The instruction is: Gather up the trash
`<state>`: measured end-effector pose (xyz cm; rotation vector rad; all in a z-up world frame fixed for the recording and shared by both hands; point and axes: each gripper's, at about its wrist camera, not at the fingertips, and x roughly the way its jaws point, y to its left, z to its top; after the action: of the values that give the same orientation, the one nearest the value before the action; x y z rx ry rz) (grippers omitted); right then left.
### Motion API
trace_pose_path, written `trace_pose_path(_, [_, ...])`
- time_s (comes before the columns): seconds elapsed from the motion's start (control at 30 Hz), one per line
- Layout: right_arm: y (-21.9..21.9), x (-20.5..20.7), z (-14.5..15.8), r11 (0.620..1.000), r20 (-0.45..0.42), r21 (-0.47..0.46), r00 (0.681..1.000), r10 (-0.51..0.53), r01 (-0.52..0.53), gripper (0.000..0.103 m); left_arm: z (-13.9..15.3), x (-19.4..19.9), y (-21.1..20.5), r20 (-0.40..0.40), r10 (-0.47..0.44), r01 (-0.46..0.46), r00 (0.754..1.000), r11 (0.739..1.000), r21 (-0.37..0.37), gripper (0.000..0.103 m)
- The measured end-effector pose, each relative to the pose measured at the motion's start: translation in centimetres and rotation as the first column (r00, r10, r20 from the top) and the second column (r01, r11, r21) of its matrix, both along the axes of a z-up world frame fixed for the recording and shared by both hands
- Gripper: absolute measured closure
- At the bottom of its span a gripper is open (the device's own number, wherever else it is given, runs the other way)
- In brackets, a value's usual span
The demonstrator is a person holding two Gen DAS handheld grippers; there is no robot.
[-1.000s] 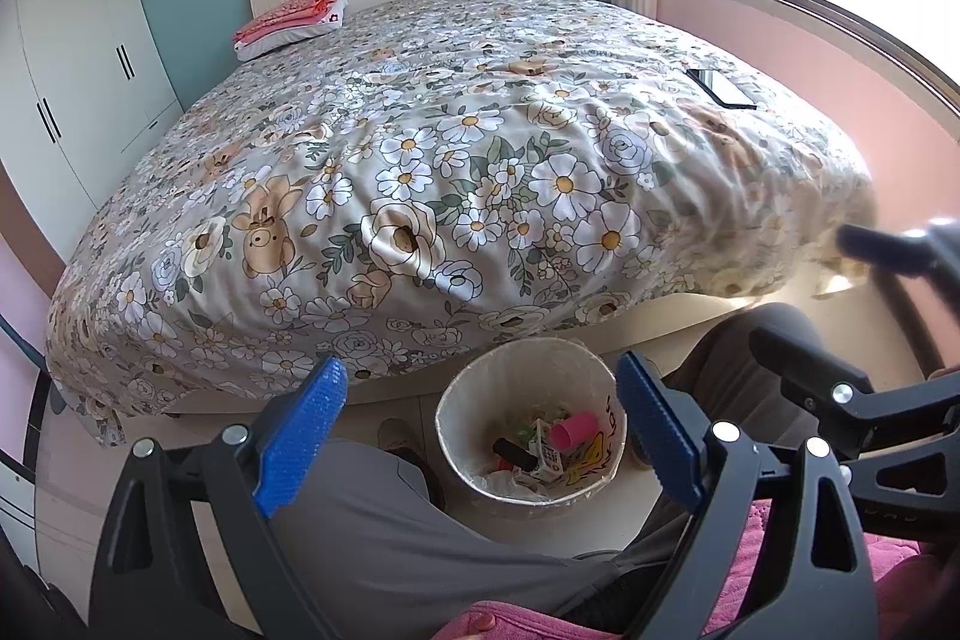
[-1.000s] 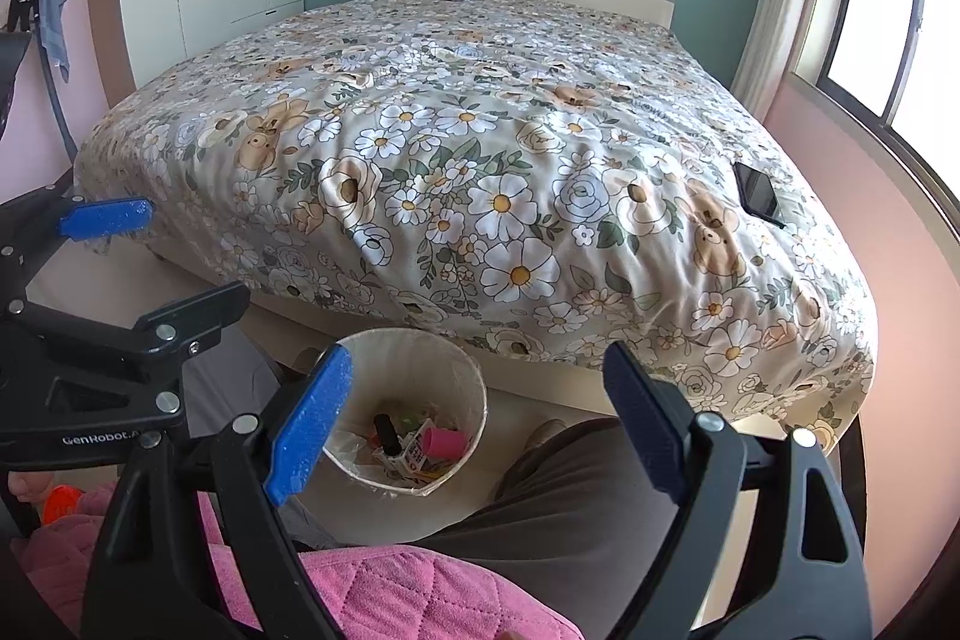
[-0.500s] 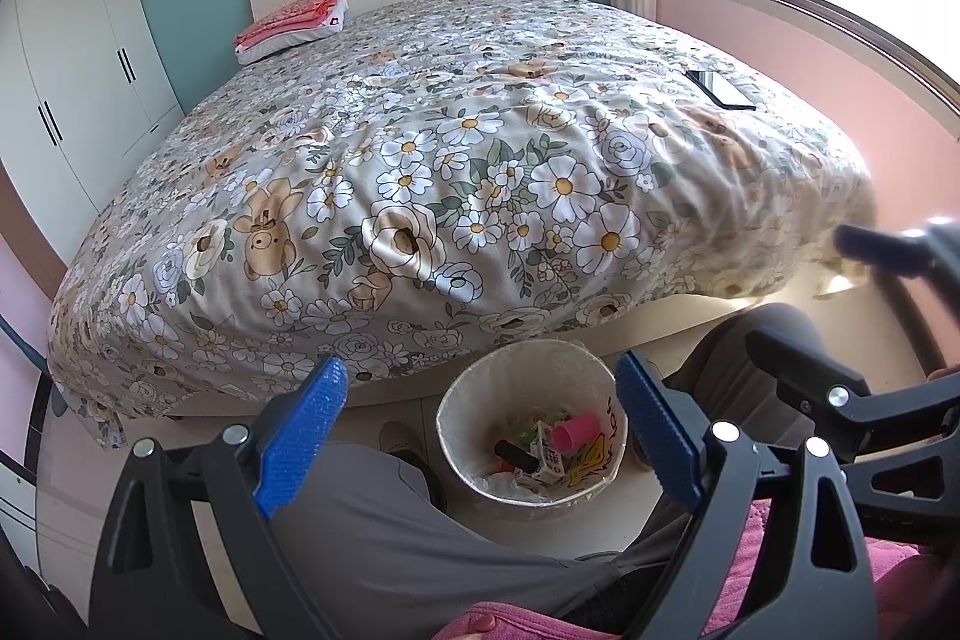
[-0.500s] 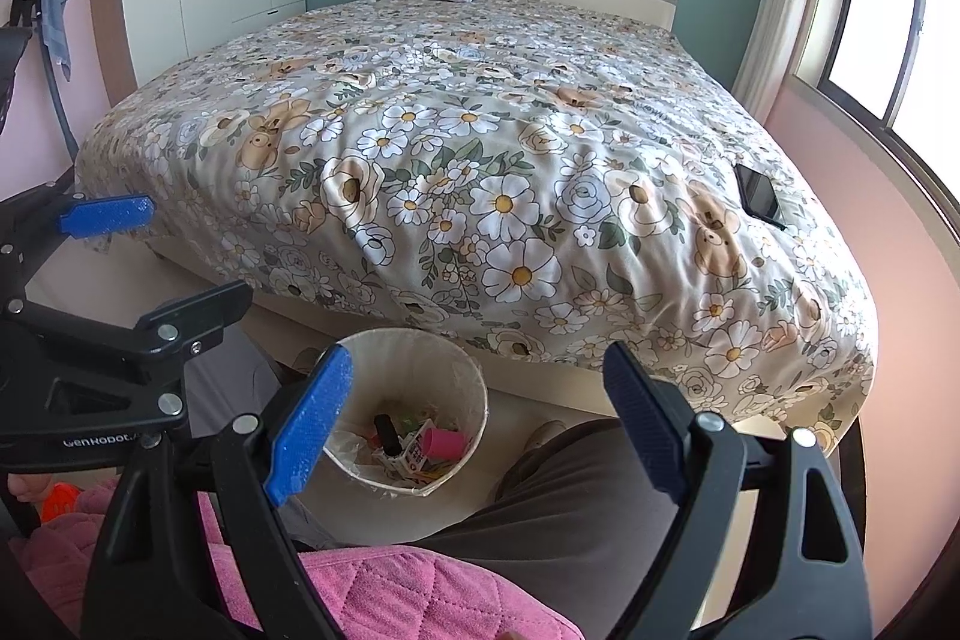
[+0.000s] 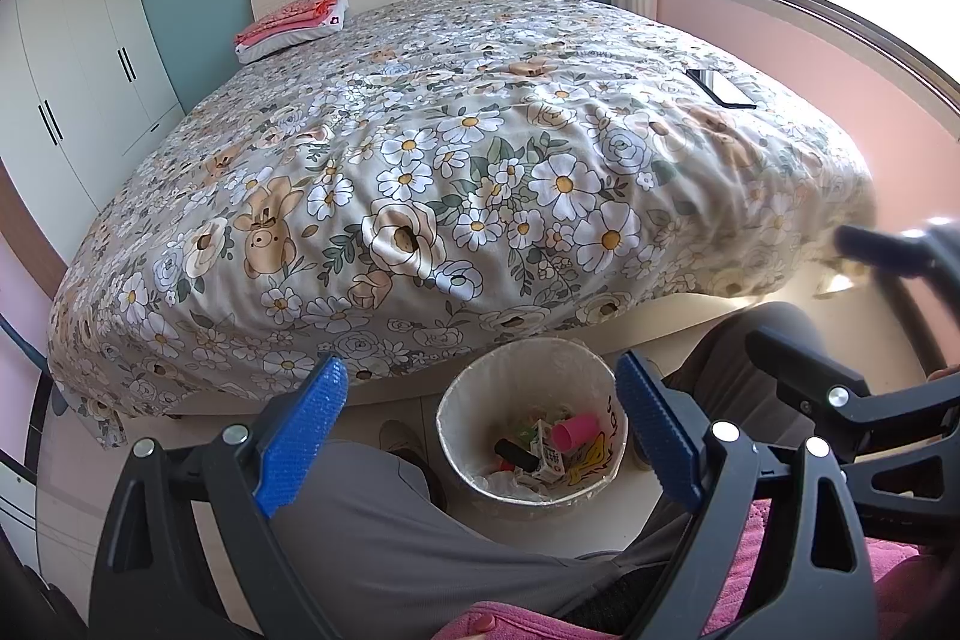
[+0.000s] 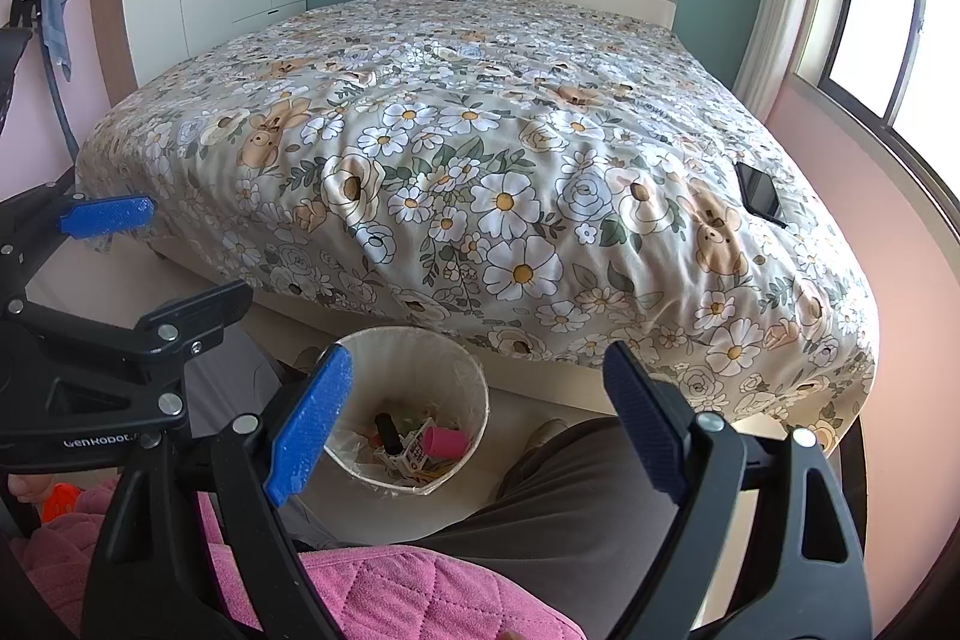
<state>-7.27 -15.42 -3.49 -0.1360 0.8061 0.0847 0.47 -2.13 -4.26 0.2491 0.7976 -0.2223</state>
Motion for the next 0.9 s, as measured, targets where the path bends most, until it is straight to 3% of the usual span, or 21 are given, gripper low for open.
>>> trace_pose_path(0.27, [-0.05,0.01,-0.10,1.000,-0.002,0.005,1.000,0.000,0.000,0.019,-0.49,0.19,0.26,-0.035,-0.017,0.015,0.999,0.999,-0.038,0.011])
trace_pose_path(0.4, [0.12,-0.11,-0.22,1.000,-0.001,0.004,1.000,-0.001,0.001,0.019,-0.54,-0.05,0.01,-0.023,-0.032,0.031,0.999,0.999,-0.037,0.017])
trace_pose_path(0.57, [0.16,-0.10,-0.32,1.000,-0.005,0.001,1.000,0.000,0.000,0.019,-0.54,0.09,-0.31,-0.025,-0.026,0.025,0.999,1.000,-0.018,0.018])
trace_pose_path(0.9, [0.13,-0.01,-0.19,1.000,-0.008,0.012,1.000,0.011,-0.011,0.019,-0.42,0.46,0.18,-0.025,0.008,-0.008,1.000,1.000,0.002,0.006])
